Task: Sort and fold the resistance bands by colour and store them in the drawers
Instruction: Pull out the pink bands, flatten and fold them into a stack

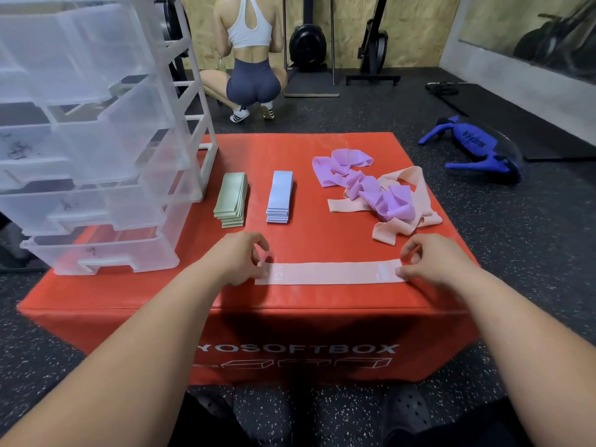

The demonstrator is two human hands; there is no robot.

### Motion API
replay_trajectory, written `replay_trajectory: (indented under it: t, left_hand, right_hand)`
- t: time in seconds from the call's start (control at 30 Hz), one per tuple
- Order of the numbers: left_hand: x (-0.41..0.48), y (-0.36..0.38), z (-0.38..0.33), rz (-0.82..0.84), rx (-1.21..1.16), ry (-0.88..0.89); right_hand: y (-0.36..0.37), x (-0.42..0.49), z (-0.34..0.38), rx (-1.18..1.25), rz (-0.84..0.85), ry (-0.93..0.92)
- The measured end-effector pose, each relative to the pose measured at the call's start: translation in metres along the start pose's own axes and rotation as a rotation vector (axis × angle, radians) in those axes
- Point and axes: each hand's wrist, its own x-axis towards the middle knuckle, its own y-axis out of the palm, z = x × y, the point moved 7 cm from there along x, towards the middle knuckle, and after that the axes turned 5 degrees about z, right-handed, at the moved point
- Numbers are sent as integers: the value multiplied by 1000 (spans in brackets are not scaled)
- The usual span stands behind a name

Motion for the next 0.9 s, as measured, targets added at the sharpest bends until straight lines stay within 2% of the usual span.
replay_trajectory:
  t: [0.1, 0.27, 0.4, 0.5, 0.63, 0.7, 0.77, 0.83, 0.9]
  left_hand:
    - [4, -8, -1, -42, -11, 3]
    - [11, -15, -16, -93, -67, 65]
    - [18, -12, -37, -83, -82, 116]
    - [24, -8, -51, -61, -87, 140]
    - [30, -9, -66, -72, -121, 156]
    - [35, -9, -74, -89, -224, 156]
    - [38, -8, -84, -79, -434, 163]
    - [39, -3, -96, 7, -691, 152]
    - [40, 3, -101, 60, -826, 116]
  right_hand:
    - [-3, 11, 0, 28, -73, -24]
    - [-3, 28, 10, -124, -195, -63]
    - [2, 42, 21, -226, -209, -112]
    - [-3, 46, 26, -134, -240, -115]
    - [-19, 45, 59, 210, -250, -269]
    - [-22, 37, 83, 381, -230, -364]
    - [-19, 28, 102, 496, -199, -415]
    - [-10, 23, 119, 534, -145, -458]
    - [2, 19, 132, 483, -55, -504]
